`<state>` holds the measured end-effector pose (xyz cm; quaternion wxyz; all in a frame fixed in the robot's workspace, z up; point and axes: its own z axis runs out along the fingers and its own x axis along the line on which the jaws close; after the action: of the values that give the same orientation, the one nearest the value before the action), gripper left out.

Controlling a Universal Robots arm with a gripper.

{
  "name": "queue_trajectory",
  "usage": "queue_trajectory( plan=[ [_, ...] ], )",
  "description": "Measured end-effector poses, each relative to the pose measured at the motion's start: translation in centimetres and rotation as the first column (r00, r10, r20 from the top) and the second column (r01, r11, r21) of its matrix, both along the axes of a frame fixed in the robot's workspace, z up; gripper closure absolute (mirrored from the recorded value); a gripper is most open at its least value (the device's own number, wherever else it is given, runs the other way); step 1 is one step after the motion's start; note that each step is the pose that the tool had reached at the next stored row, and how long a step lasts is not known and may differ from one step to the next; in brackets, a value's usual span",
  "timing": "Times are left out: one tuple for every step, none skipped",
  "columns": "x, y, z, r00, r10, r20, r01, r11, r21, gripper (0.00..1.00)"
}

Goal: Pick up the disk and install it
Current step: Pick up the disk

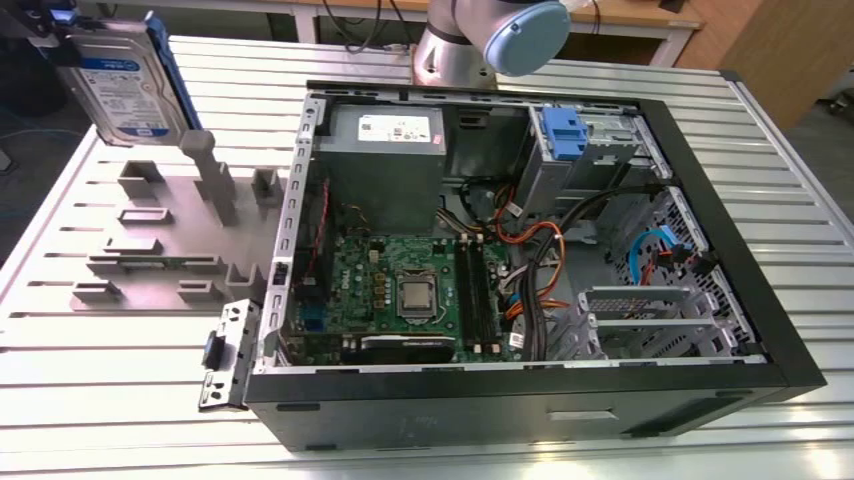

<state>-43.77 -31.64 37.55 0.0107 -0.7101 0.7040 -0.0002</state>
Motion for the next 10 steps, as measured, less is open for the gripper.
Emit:
queue_trajectory(
  plan=[
    [0.0,0.0,0.05,1.0,0.0,0.0,0.0,1.0,0.0,0.64],
    [0.0,0.0,0.11,1.0,0.0,-0.0001,0.0,1.0,0.0,0.64],
    [0.0,0.0,0.16,1.0,0.0,0.0,0.0,1.0,0.0,0.64],
    [0.0,0.0,0.21,1.0,0.0,0.0,0.0,1.0,0.0,0.64],
    [0.0,0.0,0.27,1.0,0.0,0.0,0.0,1.0,0.0,0.64],
    [0.0,0.0,0.33,1.0,0.0,-0.0001,0.0,1.0,0.0,0.64],
    [0.0,0.0,0.39,1.0,0.0,0.0,0.0,1.0,0.0,0.64],
    [0.0,0.0,0.45,1.0,0.0,-0.0001,0.0,1.0,0.0,0.64],
    [0.0,0.0,0.52,1.0,0.0,0.0,0.0,1.0,0.0,0.64],
    [0.0,0.0,0.58,1.0,0.0,0.0,0.0,1.0,0.0,0.64]
  ],
)
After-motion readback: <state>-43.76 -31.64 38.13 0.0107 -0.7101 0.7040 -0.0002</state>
